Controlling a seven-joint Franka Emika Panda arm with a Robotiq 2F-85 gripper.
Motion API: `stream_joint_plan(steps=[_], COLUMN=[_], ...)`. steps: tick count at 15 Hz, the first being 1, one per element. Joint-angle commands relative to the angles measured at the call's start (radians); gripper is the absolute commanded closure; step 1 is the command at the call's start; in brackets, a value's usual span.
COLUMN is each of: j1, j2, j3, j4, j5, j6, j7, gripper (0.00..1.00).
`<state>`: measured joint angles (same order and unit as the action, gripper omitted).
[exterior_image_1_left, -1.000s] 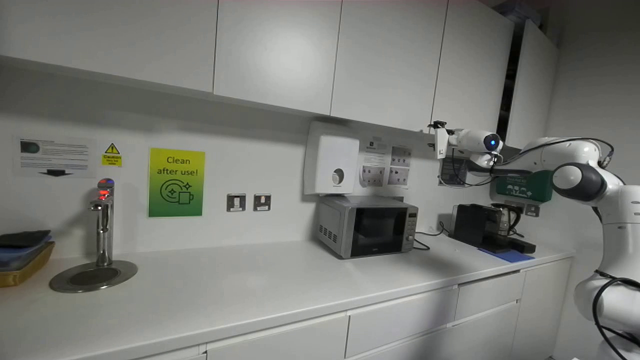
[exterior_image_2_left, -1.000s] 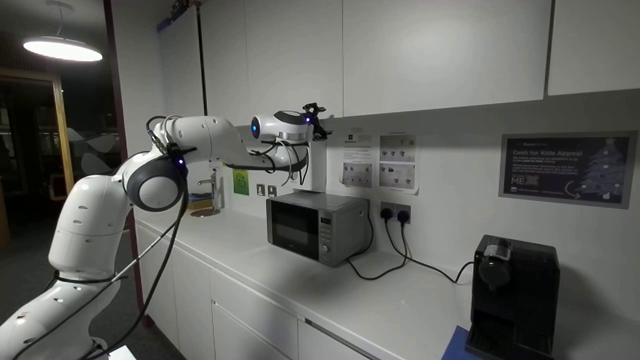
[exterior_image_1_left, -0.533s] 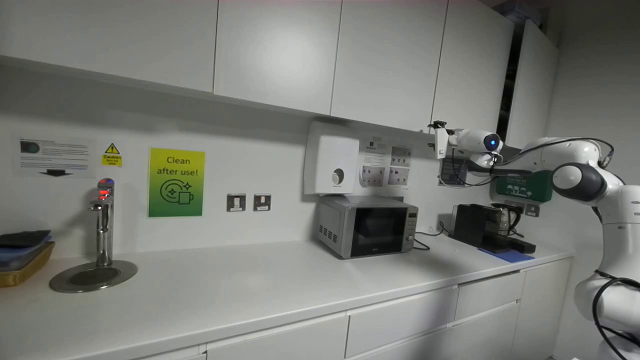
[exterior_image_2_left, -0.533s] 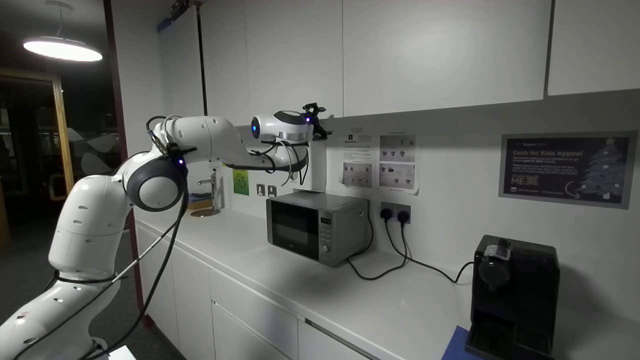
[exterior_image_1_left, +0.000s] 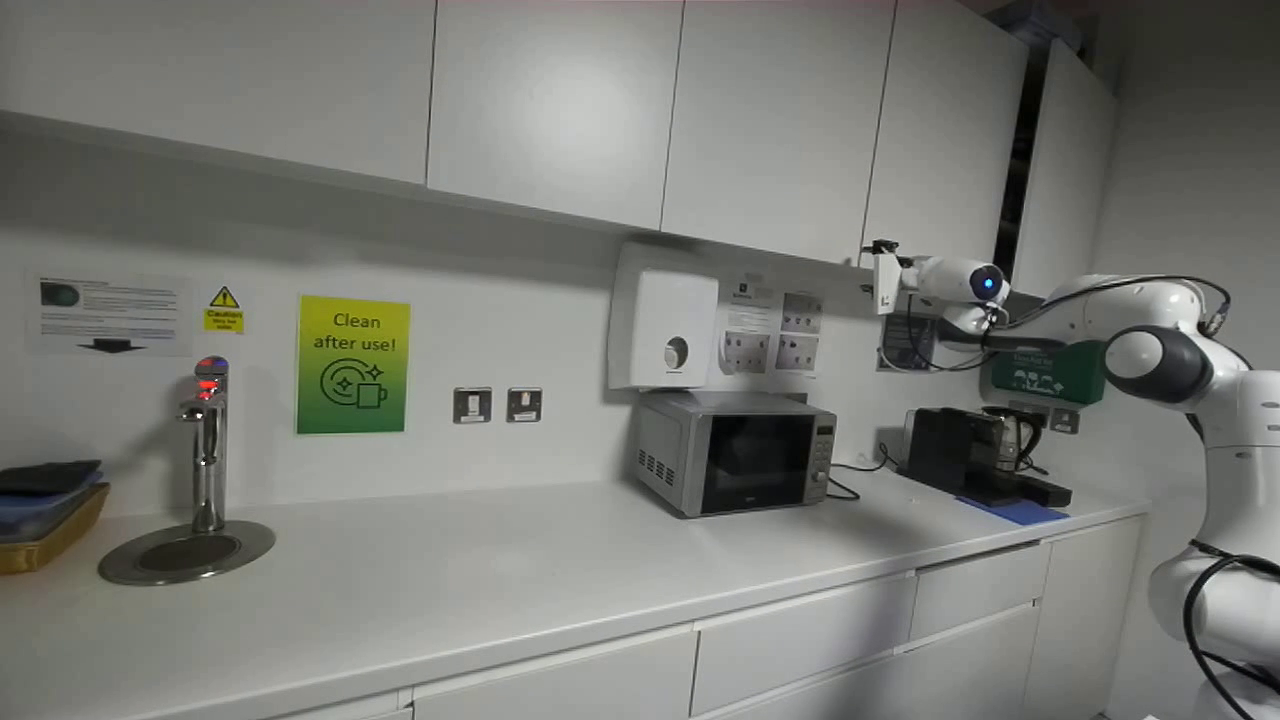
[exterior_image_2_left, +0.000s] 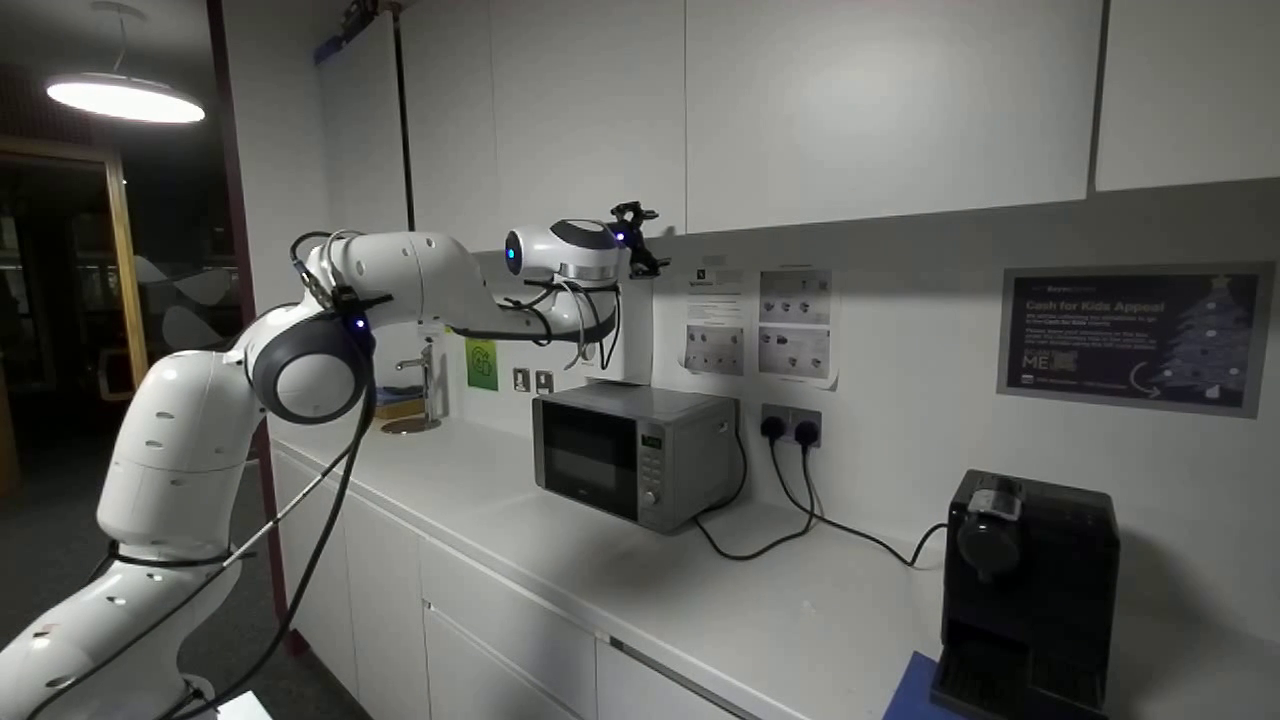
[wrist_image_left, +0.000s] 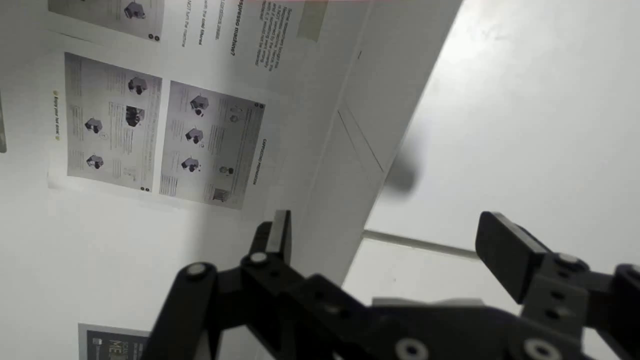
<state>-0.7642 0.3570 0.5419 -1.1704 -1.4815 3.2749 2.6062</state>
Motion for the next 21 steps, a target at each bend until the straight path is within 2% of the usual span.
stream_joint_plan(steps=[1,3,4,5,6,8,9,10,15,16,21], j1=[0.004,0.012,0.125,0.044,0.161,0.208,0.174,0.196,0.228,0.209,0.213], j2=[0.046,0.068,0.049,0.076,0.058,0.06,0.088,0.092,0.109,0.138,0.186], j3=[-0.006,-0.007,-0.178,-0.054,-0.223,-0.28,-0.22,-0.241,-0.241,-0.174,-0.131], j4=[0.092,0.123,0.106,0.128,0.094,0.064,0.101,0.094,0.084,0.128,0.188], j5=[0.049,0.079,0.259,0.134,0.361,0.509,0.424,0.457,0.464,0.437,0.438], j6=[0.011,0.029,0.079,0.062,0.117,0.166,0.163,0.175,0.22,0.184,0.182], j7=[0.0,0.0,-0.088,0.023,-0.118,-0.182,-0.101,-0.12,-0.131,-0.145,-0.171], gripper=[0.0,0.0,0.0,0.0,0.0,0.0,0.0,0.0,0.0,0.0,0.0])
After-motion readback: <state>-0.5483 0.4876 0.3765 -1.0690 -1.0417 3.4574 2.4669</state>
